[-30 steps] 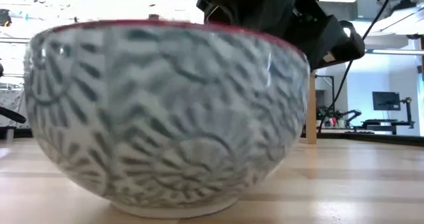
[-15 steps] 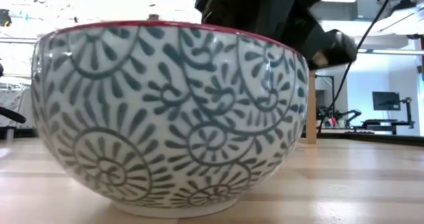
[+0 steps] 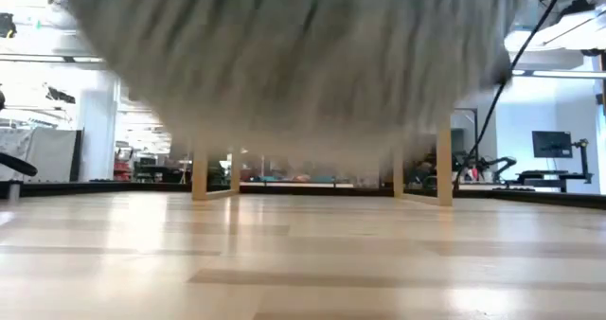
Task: Place and stack bowls onto a shelf
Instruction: Stack the small red bowl on top of the small yellow bowl on the shelf
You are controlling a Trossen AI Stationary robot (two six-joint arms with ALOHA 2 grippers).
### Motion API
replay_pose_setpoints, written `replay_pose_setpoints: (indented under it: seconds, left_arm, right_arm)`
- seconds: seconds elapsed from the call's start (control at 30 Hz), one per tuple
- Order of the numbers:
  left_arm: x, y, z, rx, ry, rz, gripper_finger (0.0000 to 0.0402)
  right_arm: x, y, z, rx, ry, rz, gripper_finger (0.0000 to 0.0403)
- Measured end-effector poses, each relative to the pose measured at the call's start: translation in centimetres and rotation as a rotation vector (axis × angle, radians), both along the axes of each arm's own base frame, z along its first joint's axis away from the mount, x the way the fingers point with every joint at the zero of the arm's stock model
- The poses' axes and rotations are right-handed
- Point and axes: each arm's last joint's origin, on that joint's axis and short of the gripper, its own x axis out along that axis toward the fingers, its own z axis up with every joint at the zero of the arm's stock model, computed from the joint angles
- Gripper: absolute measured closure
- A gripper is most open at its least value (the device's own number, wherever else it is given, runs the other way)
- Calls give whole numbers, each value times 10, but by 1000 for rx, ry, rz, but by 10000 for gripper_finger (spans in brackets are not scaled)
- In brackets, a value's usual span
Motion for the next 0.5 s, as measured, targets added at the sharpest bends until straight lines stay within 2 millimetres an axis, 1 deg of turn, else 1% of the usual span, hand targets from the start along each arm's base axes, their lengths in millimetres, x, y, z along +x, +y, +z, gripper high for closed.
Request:
replay_pose_setpoints:
  seconds: [0.13,0.2,0.3,0.5]
  left_arm:
    - [0,0,0,2,-3,0,401]
    - [0,0,1,2,-4,0,401]
    - [0,0,0,3,-4,-7,401]
    - [0,0,0,1,2,-9,401]
  right_arm:
    - [-17,-14,44,-39,-40,84,361]
    - [-29,-23,68,-67,-61,116,361]
    - [-55,-40,104,-131,-58,121,361]
    - [-105,-77,152,-262,6,53,361]
